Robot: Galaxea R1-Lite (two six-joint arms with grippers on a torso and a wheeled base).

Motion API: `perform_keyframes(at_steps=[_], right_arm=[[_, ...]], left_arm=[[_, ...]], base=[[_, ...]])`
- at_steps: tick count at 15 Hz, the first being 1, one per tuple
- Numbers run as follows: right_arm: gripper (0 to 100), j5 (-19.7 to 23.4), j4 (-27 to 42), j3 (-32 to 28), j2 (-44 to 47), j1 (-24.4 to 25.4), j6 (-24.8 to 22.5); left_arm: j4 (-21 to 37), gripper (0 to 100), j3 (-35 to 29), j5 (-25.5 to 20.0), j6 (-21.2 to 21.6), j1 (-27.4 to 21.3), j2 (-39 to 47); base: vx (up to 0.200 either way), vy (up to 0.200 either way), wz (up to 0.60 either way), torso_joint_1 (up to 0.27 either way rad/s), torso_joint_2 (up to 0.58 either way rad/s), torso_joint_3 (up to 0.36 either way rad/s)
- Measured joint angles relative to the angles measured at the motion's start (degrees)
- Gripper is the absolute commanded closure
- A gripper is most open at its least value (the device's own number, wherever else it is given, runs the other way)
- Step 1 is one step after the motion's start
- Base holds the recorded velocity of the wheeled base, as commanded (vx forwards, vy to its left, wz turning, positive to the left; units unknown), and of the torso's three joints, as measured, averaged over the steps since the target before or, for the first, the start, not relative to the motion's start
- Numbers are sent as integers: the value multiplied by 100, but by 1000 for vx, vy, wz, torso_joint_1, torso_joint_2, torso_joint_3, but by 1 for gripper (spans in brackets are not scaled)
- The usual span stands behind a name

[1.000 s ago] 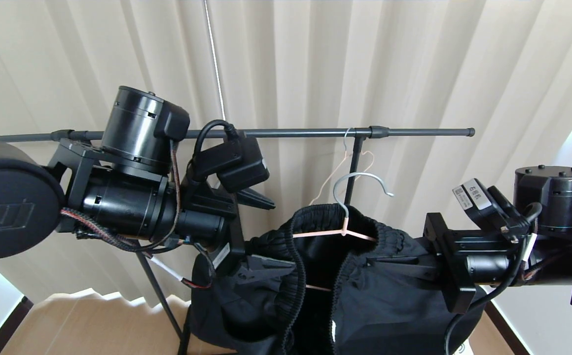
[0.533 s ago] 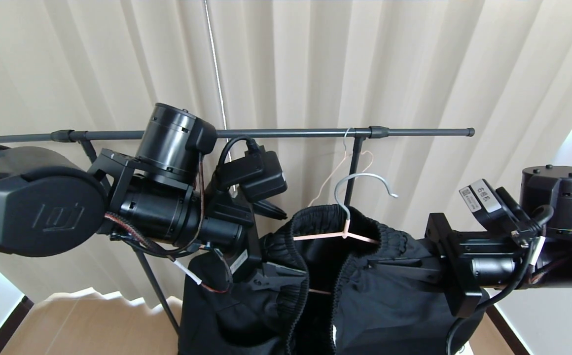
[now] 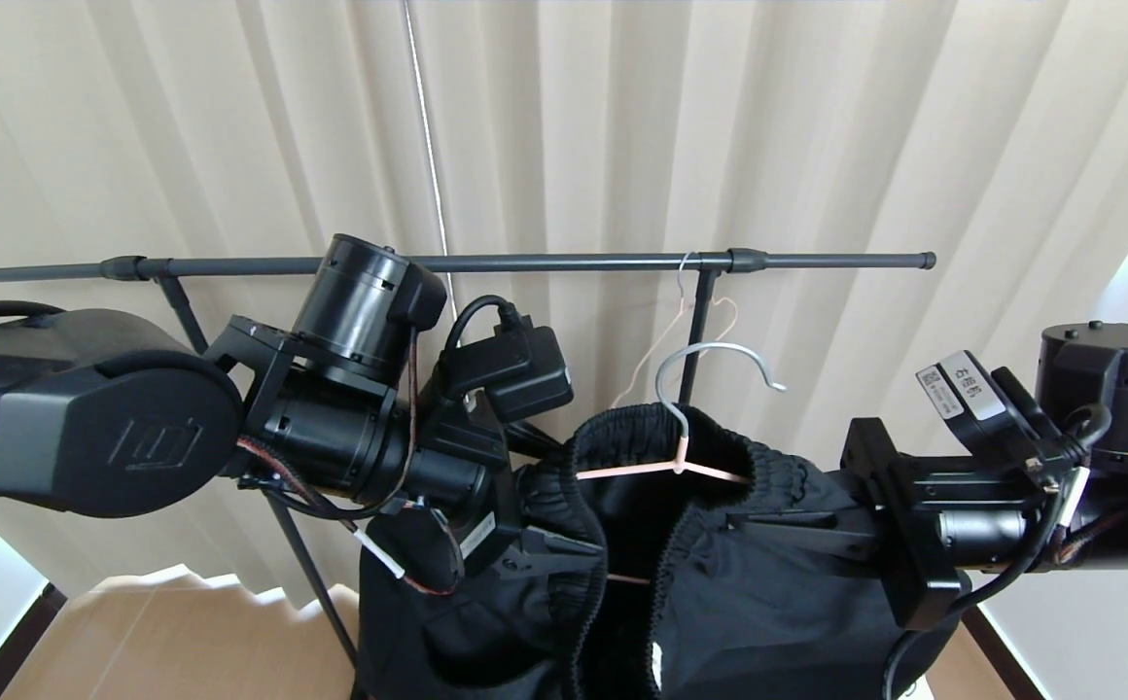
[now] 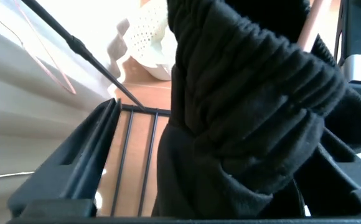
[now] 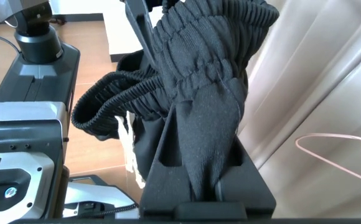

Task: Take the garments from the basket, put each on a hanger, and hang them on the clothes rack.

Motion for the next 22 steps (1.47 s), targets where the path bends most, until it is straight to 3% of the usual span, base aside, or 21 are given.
perform_keyframes(at_steps=[8,9,18,22], right_arm=[[100,-66,-5,-33,30,2,-20],[0,-66,-7,-33,35,2,-20],[0,-24,-38,-124,61,-408,-18],[0,-13,-422,-91,63,-624,-13]], left_arm=[[-260,100,362,24,0,-77,-188],[-325,100,391,35,0,-77,-201],[-446,100,513,66,-27,139,-411],[-451,100,563,116,-172,347,-638]], base=[[0,0,0,0,0,0],[0,0,0,0,0,0],[0,0,0,0,0,0],[0,0,0,0,0,0]])
